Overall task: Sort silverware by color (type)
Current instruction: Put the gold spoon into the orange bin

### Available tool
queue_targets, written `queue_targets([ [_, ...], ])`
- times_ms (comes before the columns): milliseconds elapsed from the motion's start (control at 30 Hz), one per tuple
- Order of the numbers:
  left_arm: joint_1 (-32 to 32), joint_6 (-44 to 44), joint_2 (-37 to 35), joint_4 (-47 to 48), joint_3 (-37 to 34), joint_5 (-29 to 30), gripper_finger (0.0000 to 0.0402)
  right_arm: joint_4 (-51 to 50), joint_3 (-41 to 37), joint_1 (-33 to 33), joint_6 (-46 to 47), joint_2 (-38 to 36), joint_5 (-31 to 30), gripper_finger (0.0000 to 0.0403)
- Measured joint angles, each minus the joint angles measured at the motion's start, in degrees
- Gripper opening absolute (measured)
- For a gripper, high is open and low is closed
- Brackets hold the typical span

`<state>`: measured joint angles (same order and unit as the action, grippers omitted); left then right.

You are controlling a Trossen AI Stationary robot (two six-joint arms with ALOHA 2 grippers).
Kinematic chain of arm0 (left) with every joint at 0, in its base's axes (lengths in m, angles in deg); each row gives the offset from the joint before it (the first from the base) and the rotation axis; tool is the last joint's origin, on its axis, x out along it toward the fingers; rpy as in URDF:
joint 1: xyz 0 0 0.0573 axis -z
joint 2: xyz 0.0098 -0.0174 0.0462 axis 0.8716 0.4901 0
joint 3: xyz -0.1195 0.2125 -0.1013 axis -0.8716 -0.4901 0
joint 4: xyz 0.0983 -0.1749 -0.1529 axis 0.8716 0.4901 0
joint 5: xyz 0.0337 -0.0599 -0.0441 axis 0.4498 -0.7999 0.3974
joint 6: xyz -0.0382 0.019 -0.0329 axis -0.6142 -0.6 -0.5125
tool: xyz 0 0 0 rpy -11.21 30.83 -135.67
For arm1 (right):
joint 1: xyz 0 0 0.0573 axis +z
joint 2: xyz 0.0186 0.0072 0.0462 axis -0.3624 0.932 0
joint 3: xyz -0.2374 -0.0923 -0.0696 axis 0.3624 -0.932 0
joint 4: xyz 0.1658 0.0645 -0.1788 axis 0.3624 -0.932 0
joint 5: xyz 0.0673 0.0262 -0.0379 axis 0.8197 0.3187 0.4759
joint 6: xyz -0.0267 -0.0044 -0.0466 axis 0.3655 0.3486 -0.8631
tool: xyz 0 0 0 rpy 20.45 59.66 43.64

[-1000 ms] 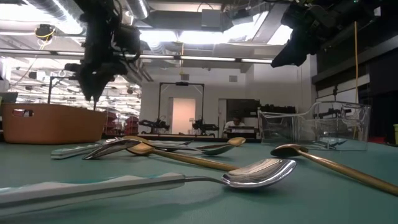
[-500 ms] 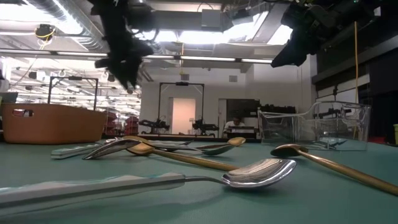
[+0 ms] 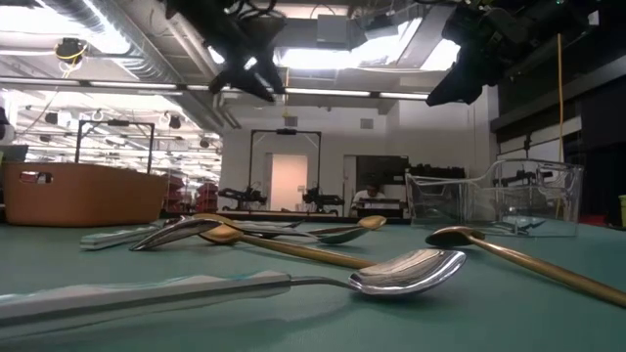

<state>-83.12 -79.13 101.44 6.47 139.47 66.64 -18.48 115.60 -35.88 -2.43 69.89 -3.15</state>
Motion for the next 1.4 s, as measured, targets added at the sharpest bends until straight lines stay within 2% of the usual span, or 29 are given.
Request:
queue_targets([
  [233,5.3,0.0,4.1,-7.9,0.0,2.4,0.0129,0.0,0.0,0.0,0.0,0.0,0.0,0.0051],
  [633,10.7,0.2,17.6,-27.5,0.0,2.0,0.0129,0.0,0.0,0.0,0.0,0.0,0.0,0.0051],
  [1167,11.1,1.7,32.7,-50.9,0.0,2.1,0.0129,0.0,0.0,0.0,0.0,0.0,0.0,0.0051],
  [1400,11.0,7.5,36.9,-51.2,0.0,6.2,0.0129,0.0,0.0,0.0,0.0,0.0,0.0,0.0051],
])
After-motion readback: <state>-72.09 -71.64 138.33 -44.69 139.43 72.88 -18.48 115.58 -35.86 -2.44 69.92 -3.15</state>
